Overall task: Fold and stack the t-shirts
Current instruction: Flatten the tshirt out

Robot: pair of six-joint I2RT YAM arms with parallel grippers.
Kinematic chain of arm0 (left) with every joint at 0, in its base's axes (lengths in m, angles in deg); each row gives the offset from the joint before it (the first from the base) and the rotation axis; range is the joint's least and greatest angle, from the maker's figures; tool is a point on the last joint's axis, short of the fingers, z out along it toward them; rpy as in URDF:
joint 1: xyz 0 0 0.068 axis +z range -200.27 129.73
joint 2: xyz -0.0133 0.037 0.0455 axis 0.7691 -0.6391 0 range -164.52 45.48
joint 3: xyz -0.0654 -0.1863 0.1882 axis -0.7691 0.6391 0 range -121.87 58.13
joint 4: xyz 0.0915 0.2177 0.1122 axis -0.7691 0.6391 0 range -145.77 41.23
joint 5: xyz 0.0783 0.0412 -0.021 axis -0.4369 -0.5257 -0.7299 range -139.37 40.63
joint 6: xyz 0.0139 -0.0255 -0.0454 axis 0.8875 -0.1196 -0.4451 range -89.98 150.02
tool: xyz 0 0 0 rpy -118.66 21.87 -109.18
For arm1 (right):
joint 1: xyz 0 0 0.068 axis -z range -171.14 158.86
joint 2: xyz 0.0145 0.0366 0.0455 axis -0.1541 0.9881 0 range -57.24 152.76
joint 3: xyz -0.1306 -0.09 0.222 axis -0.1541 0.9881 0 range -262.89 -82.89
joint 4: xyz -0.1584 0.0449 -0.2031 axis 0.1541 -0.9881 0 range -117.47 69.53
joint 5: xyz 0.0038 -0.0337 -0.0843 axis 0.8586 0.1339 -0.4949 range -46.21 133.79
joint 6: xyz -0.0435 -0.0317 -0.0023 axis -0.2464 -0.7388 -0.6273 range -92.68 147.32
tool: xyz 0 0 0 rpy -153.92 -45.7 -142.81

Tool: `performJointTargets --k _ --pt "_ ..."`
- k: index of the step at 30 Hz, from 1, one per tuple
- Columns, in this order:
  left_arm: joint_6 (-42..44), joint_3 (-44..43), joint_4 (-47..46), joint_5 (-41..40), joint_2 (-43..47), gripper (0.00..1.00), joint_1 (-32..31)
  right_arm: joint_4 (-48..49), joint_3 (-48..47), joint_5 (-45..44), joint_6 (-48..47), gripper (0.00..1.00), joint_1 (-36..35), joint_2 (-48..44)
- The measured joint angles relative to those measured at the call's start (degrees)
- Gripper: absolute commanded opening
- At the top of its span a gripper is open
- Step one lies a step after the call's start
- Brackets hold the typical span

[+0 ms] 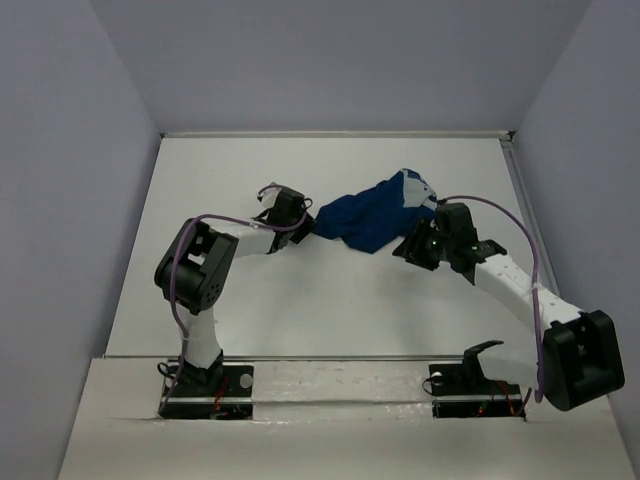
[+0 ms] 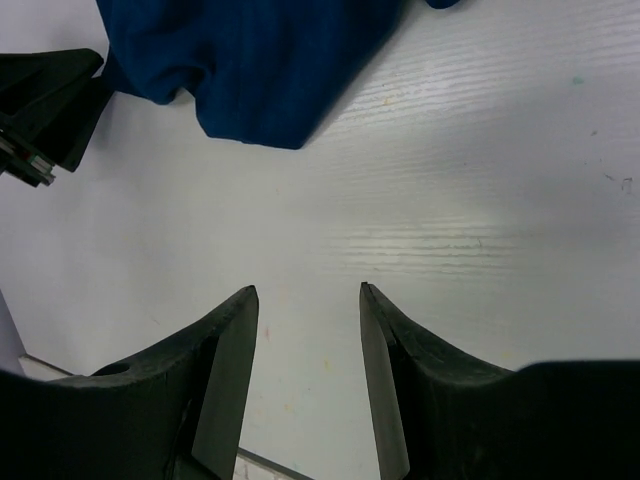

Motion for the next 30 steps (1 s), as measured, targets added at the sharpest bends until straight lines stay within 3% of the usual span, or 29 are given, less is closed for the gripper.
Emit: performJointTargets --k 3,8,15,22,24,26,27,28,30 --pt "-0.8 0.8 -0.4 0.1 0.4 0.26 -0.1 0.4 -0.1 -0.2 0.0 0.51 0.0 1.0" --pt "-1.4 -0.2 0.4 0.5 -0.7 0.02 -0.4 1.4 -0.9 -0.5 -0.2 0.51 0.1 4.2" --pt "0.6 -2.1 2.6 0.9 -1.0 0.00 0.1 5.0 -1.7 0.8 -0.9 0.65 8.2 9.4" --pt "8.5 -8.0 7.7 -0.6 2.8 0.00 0.8 12.2 -10.0 2.2 -1.3 0.65 15.8 25.6" --pt "9.8 -9.3 7.9 -0.7 4.8 0.00 0.8 14.6 -11.8 2.9 -0.4 0.60 16.7 28.9" --pt "11.1 -10.0 7.8 -0.9 6.9 0.00 0.8 16.3 -13.2 3.0 0.3 0.47 17.1 31.1" --pt "11.6 -10.0 7.9 -0.9 7.6 0.00 0.9 17.0 -14.0 3.1 0.6 0.35 17.4 32.1" --pt "11.9 -10.0 8.0 -1.0 8.0 0.00 1.0 17.6 -14.8 3.2 1.0 0.12 17.5 33.1" --pt "12.8 -10.0 8.2 -1.0 8.4 0.00 1.2 17.9 -16.8 3.4 0.9 0.00 17.8 35.3"
